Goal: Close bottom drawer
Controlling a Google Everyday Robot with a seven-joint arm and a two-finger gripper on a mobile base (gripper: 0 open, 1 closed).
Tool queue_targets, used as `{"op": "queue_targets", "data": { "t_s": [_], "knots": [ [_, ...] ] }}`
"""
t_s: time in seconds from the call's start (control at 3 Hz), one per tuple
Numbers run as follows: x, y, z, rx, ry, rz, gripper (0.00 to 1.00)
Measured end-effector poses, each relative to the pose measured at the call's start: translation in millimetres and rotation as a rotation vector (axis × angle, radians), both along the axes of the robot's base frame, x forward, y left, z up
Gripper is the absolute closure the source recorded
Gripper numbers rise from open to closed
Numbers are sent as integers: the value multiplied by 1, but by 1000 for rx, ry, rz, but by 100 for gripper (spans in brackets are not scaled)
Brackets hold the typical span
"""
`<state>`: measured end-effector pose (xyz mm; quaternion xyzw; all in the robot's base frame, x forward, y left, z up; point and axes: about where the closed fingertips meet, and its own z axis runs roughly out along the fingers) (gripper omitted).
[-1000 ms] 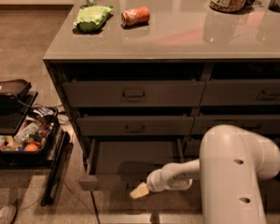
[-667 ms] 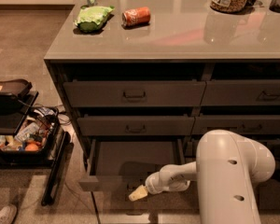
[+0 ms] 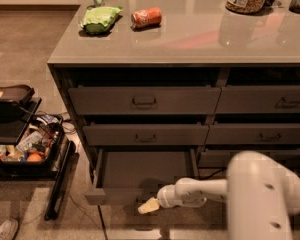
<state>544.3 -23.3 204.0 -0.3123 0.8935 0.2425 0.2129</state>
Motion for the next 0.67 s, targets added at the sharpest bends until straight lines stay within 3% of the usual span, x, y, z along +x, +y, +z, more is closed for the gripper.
{"op": "queue_targets", "data": {
  "t_s": [0.33,0.67],
  "knots": [
    [5,-2,4,48,-6,-25,0],
    [5,-2,5,48,-6,-25,0]
  ]
}}
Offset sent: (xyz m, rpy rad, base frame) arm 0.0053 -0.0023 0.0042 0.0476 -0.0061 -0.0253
